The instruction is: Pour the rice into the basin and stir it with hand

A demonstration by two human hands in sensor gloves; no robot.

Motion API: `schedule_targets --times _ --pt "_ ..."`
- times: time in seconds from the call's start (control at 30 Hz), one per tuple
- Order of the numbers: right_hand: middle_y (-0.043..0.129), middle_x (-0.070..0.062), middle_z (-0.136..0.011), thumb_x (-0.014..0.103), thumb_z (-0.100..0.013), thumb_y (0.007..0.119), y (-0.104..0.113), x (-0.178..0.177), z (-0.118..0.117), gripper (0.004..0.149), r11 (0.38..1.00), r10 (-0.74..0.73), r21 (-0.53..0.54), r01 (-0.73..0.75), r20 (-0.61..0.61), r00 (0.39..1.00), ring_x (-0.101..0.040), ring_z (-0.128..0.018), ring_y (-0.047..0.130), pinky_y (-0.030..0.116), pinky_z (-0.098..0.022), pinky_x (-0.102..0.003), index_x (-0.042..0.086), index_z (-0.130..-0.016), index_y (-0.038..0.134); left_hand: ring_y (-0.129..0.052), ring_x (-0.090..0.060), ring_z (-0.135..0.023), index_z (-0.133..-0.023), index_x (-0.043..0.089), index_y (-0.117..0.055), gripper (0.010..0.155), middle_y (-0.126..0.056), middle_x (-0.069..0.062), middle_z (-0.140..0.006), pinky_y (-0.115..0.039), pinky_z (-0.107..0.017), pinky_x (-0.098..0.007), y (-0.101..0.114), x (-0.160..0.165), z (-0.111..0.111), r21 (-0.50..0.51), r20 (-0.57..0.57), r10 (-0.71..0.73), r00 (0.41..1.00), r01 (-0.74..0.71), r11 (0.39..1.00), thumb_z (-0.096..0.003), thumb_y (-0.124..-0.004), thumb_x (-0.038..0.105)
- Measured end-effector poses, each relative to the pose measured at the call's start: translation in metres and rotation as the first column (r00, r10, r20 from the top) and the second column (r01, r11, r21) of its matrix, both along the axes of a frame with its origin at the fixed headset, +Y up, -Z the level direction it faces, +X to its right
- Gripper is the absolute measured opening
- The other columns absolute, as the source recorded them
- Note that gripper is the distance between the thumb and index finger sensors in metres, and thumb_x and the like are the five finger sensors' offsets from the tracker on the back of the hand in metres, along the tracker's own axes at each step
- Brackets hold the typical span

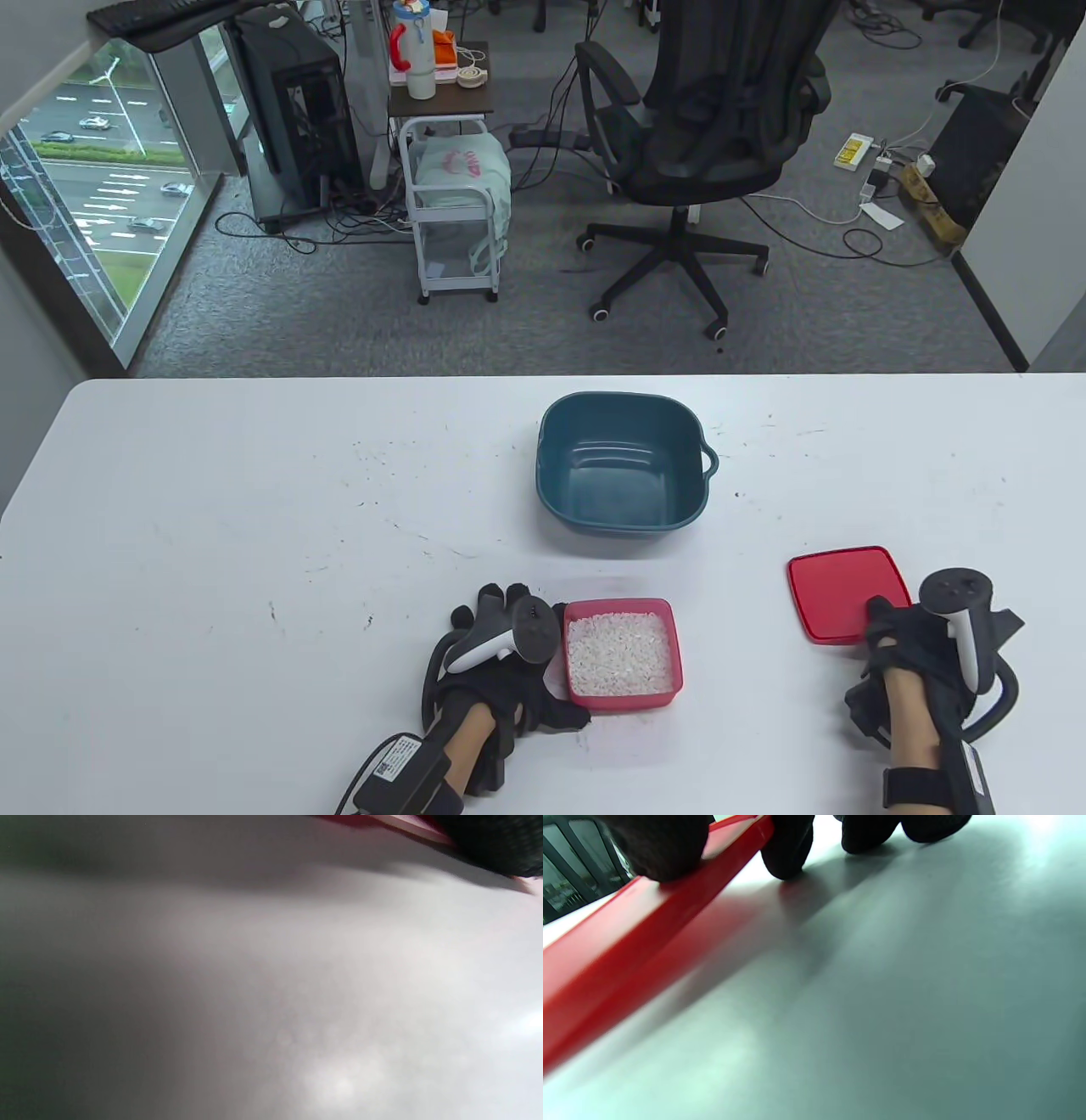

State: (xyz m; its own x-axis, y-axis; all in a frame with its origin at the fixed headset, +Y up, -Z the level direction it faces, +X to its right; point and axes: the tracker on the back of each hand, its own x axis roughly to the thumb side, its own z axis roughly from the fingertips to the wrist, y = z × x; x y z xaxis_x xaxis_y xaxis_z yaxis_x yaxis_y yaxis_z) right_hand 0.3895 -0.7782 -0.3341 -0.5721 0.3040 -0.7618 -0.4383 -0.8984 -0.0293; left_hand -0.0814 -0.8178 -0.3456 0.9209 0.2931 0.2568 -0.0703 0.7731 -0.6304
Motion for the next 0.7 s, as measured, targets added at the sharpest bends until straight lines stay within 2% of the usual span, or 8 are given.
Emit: schedule_targets --times 0.07,0.13,0.33,0.4,0.47,0.57,0.63,0.7 --pt "0.04 -0.033 -0.099 0.053 -0.031 0.085 0.001 -0.001 0.0 0.074 1.0 -0.007 -0.003 0.007 -0.005 1.0 -0.051 -0.078 0.065 0.058 -0.053 -0.071 -0.001 -0.081 0.075 0.018 -0.062 -0.095 -0.11 0.039 0.0 0.126 0.021 -0.022 -0.108 0.001 -0.059 -0.082 0.0 0.0 0.0 0.001 0.001 0.0 1.0 0.0 1.0 -0.0194 -0.078 0.079" --pt "0.037 -0.033 -0.1 0.053 -0.03 0.087 -0.001 -0.003 -0.001 0.076 0.993 0.086 -0.079 -0.087 -0.02 0.996 -0.052 -0.08 0.064 0.057 -0.054 -0.071 0.001 -0.083 0.071 0.018 -0.062 -0.095 -0.11 0.039 0.0 0.126 0.021 -0.022 -0.108 0.001 -0.059 -0.083 0.0 0.0 0.0 0.001 0.003 -0.002 1.0 0.002 1.0 -0.0196 -0.077 0.079" --pt "0.04 -0.032 -0.1 0.053 -0.031 0.086 0.001 -0.007 -0.001 0.075 0.993 0.106 -0.055 -0.108 -0.037 0.994 -0.053 -0.08 0.064 0.057 -0.054 -0.071 0.004 -0.085 0.069 0.017 -0.062 -0.096 -0.11 0.038 -0.001 0.126 0.02 -0.023 -0.109 0.0 -0.06 -0.083 0.0 -0.001 0.0 0.009 0.01 -0.001 1.0 0.001 1.0 -0.0199 -0.078 0.079" --pt "0.038 -0.032 -0.101 0.053 -0.032 0.085 0.012 -0.014 0.001 0.076 0.983 0.169 -0.064 -0.173 -0.058 0.984 -0.054 -0.081 0.062 0.056 -0.055 -0.071 0.005 -0.088 0.067 0.015 -0.063 -0.097 -0.111 0.036 -0.001 0.126 0.018 -0.022 -0.11 -0.002 -0.061 -0.083 0.002 -0.001 -0.001 0.026 0.025 -0.011 1.0 0.011 1.0 -0.0203 -0.078 0.078" --pt "0.038 -0.032 -0.101 0.052 -0.033 0.084 0.035 -0.027 0.004 0.075 0.978 0.206 0.039 -0.203 -0.099 0.974 -0.054 -0.081 0.062 0.057 -0.055 -0.071 0.006 -0.09 0.066 0.01 -0.063 -0.099 -0.111 0.033 -0.002 0.127 0.012 -0.022 -0.112 -0.007 -0.063 -0.083 0.005 -0.004 -0.001 0.056 0.039 -0.015 0.999 0.013 0.998 -0.0192 -0.078 0.079" --pt "0.042 -0.032 -0.101 0.048 -0.036 0.083 0.078 -0.063 0.011 0.072 0.951 0.209 0.271 -0.146 -0.217 0.954 -0.054 -0.079 0.066 0.06 -0.054 -0.069 0.006 -0.092 0.066 0.003 -0.063 -0.102 -0.112 0.03 -0.004 0.128 0.005 -0.023 -0.115 -0.011 -0.066 -0.083 0.022 -0.015 -0.003 0.102 0.043 0.034 0.999 -0.038 0.994 -0.0188 -0.079 0.078" --pt "0.052 -0.03 -0.1 0.045 -0.037 0.082 0.1 -0.09 0.014 0.069 0.923 0.223 0.374 -0.09 -0.33 0.917 -0.051 -0.074 0.076 0.069 -0.051 -0.064 0.007 -0.093 0.069 -0.001 -0.062 -0.104 -0.113 0.027 -0.008 0.128 0.001 -0.024 -0.116 -0.015 -0.068 -0.082 0.044 -0.025 -0.003 0.219 0.027 0.053 0.998 -0.057 0.974 -0.019 -0.079 0.078" --pt "0.061 -0.03 -0.097 0.043 -0.037 0.083 0.114 -0.114 0.013 0.067 0.92 0.188 0.392 0.001 -0.443 0.877 -0.049 -0.068 0.083 0.073 -0.047 -0.061 0.006 -0.092 0.071 -0.011 -0.061 -0.106 -0.113 0.024 -0.011 0.123 -0.004 -0.024 -0.117 -0.022 -0.071 -0.081 0.066 -0.037 0.001 0.327 0.019 0.05 0.999 -0.054 0.943 -0.0225 -0.074 0.079"
